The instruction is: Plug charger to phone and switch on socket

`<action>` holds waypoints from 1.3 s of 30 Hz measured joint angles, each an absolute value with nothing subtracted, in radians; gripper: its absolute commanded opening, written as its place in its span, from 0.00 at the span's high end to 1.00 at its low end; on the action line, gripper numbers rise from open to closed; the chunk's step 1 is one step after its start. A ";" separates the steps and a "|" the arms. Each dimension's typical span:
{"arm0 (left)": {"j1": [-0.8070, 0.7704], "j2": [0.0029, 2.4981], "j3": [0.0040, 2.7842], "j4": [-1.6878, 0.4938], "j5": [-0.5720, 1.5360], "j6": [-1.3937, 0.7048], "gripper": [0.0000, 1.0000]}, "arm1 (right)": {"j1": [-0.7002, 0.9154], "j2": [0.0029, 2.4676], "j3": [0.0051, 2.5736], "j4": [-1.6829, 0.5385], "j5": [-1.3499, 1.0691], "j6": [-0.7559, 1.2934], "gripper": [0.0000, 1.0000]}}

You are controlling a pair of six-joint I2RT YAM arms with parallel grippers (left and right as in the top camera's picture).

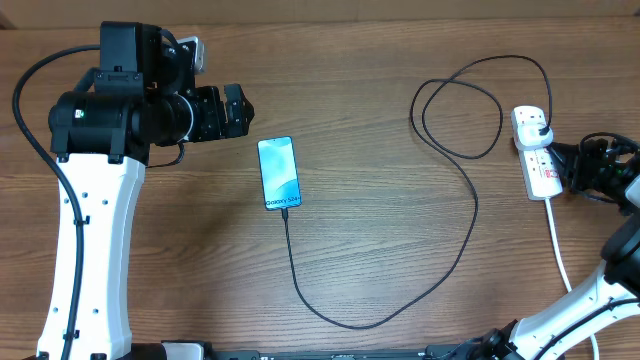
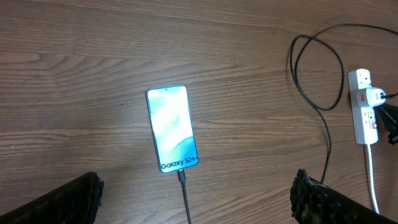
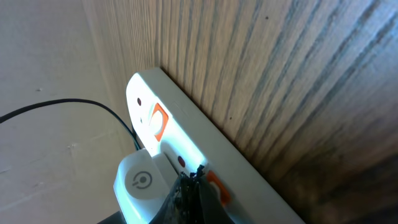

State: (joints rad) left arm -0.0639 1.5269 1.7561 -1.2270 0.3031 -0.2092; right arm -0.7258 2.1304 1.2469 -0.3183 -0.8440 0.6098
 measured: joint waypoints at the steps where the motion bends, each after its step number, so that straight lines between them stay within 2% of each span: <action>1: -0.064 1.527 1.756 -1.227 0.303 -0.209 0.00 | -0.726 2.130 1.246 -0.323 -0.846 0.610 0.96; 21: -0.064 1.527 1.756 -1.227 0.303 -0.209 0.00 | -0.734 2.123 1.225 -0.323 -0.886 0.634 0.96; 28: -0.064 1.527 1.756 -1.227 0.303 -0.209 0.00 | -0.815 2.111 1.219 -0.345 -0.866 0.652 0.96; 31: -0.064 1.527 1.756 -1.227 0.303 -0.209 0.00 | -0.858 2.071 1.205 -0.353 -0.855 0.655 0.96; 39: -0.064 1.527 1.756 -1.227 0.303 -0.209 0.00 | -0.871 1.724 1.208 -0.338 -0.929 0.644 0.96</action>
State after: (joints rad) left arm -0.0639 1.5269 1.7561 -1.2266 0.3031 -0.2092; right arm -0.8715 1.7241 1.2083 -0.3378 -0.9295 0.6441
